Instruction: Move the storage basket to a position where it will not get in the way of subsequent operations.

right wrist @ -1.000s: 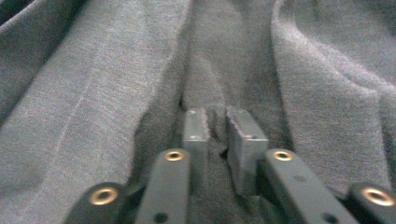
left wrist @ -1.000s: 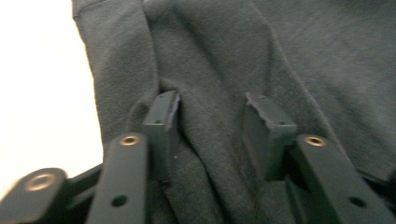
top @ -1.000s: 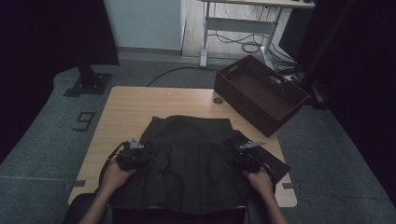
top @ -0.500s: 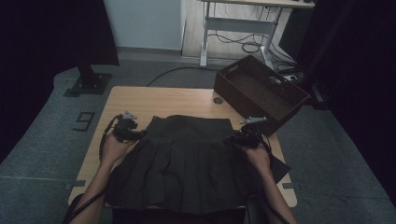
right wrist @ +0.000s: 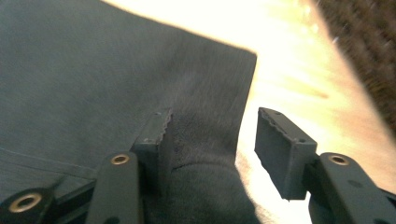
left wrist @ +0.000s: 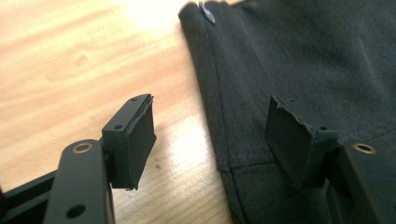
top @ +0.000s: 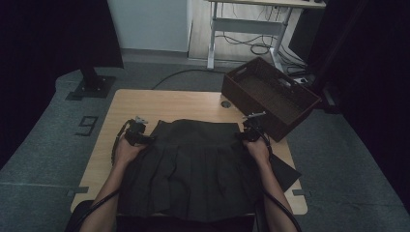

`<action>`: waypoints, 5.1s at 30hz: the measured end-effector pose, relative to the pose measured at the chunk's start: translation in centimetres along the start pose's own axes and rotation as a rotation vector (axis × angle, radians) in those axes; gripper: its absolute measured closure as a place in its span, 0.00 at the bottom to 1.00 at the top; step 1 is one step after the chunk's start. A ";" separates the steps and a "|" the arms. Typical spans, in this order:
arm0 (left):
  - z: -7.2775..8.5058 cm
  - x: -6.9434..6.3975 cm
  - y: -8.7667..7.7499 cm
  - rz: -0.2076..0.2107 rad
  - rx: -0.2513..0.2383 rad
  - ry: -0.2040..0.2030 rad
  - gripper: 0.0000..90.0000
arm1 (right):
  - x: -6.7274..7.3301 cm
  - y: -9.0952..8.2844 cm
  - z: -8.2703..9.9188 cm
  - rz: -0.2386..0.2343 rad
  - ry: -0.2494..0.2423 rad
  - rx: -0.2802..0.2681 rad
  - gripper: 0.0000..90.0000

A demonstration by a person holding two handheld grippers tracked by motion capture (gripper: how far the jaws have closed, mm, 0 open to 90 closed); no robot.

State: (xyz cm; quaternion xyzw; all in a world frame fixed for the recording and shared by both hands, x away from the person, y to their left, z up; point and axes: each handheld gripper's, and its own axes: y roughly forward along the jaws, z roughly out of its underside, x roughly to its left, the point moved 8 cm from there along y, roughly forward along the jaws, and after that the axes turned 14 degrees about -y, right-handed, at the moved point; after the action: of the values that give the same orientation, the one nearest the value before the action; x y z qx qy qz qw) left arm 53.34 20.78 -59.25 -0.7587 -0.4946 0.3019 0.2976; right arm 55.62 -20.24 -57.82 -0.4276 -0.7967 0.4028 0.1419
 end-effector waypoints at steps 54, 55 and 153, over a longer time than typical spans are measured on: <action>-4.7 -4.3 -8.1 0.095 -0.116 0.070 0.30 | -0.3 -9.7 -4.7 0.042 -0.097 -0.191 0.38; -4.4 -4.2 -7.9 0.096 -0.104 0.070 0.30 | 0.0 -9.7 -4.5 0.030 -0.096 -0.189 0.37; 11.0 -14.3 -12.6 0.315 0.041 0.283 0.45 | 15.7 -11.8 3.4 -0.335 -0.165 -0.146 0.94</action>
State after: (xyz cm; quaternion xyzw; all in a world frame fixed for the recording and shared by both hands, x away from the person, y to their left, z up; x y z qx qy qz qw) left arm 33.15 13.33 -54.54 -0.8553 -0.3169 0.2450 0.3286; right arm 37.62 -13.16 -52.87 -0.2638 -0.8928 0.3481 0.1099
